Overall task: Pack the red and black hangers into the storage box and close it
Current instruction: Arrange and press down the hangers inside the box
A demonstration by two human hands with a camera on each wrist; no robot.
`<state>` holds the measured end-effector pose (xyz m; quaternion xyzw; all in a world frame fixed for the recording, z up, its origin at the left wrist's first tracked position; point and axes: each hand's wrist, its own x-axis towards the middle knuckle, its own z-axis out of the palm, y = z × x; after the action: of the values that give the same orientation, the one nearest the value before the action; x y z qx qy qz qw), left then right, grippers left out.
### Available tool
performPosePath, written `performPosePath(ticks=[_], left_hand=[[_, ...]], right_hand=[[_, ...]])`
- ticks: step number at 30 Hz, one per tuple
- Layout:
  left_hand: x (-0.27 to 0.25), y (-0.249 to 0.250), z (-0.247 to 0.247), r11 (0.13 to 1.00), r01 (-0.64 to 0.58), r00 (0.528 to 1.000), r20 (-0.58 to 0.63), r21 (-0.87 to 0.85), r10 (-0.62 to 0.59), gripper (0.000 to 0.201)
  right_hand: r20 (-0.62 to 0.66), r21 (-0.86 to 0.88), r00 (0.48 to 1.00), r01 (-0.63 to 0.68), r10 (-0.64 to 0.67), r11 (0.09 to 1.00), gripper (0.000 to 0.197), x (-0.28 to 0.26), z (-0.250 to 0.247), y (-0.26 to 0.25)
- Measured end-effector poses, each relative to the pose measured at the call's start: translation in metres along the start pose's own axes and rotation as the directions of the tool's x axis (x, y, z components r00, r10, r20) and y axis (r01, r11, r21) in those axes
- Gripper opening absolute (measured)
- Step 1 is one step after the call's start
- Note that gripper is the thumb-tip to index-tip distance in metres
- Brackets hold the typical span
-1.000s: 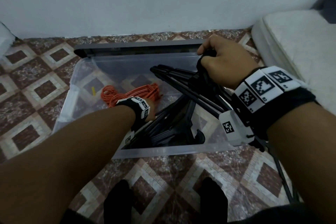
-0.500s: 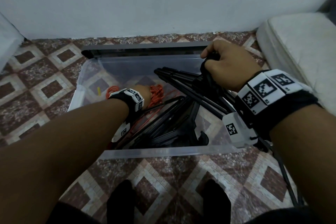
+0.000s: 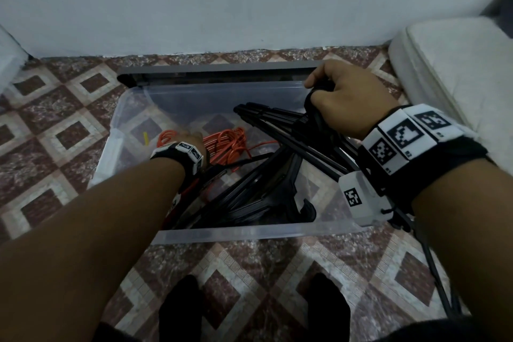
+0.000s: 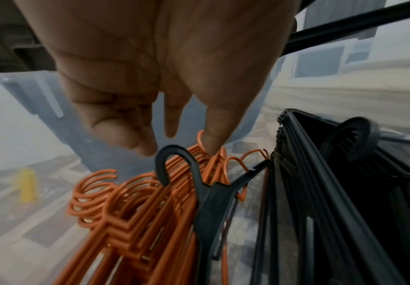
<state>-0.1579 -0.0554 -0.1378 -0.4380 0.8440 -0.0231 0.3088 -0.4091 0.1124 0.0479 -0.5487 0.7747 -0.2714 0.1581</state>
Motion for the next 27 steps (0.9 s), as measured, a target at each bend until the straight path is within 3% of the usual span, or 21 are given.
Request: performPosePath(ticks=[3,6,9,12,15,17,21,27], left_hand=[[0.003,-0.005,0.0,0.999,-0.033,0.996,0.084,-0.032,0.035,0.018],[0.004,-0.011,-0.001,0.99,0.029,0.998,0.059,-0.141,-0.021,0.036],[0.0,-0.005,-0.007,0.977,-0.02,0.999,0.032,-0.21,0.027,0.03],[-0.015,0.001,-0.025,0.966,-0.067,0.997,-0.042,-0.248,0.058,0.026],[-0.037,-0.007,-0.06,0.94,-0.158,0.976,-0.194,-0.301,0.102,0.019],[-0.057,-0.015,-0.089,0.93,-0.207,0.947,-0.301,-0.304,0.113,0.009],[-0.102,-0.027,-0.131,0.922,-0.251,0.872,-0.483,-0.295,0.083,0.012],[-0.145,-0.026,-0.136,0.856,-0.306,0.811,-0.585,-0.418,0.004,0.015]], right_hand=[[-0.001,-0.006,1.0,0.005,-0.005,1.0,0.017,0.001,0.001,0.002],[-0.011,-0.006,1.0,0.009,-0.009,1.0,0.015,0.004,0.001,0.003],[-0.04,0.003,0.999,0.013,-0.013,1.0,0.016,0.007,0.001,0.001],[-0.043,0.004,0.999,0.021,-0.021,1.0,0.016,0.008,0.0,-0.005],[-0.039,0.003,0.998,0.042,-0.042,0.999,0.018,0.005,-0.005,-0.011],[-0.041,0.022,0.998,0.047,-0.046,0.999,0.021,0.001,-0.011,-0.013],[-0.059,0.08,0.998,0.033,-0.028,0.996,0.028,-0.005,-0.022,-0.011],[-0.05,0.073,0.998,0.045,-0.042,0.996,0.028,-0.014,-0.024,-0.005]])
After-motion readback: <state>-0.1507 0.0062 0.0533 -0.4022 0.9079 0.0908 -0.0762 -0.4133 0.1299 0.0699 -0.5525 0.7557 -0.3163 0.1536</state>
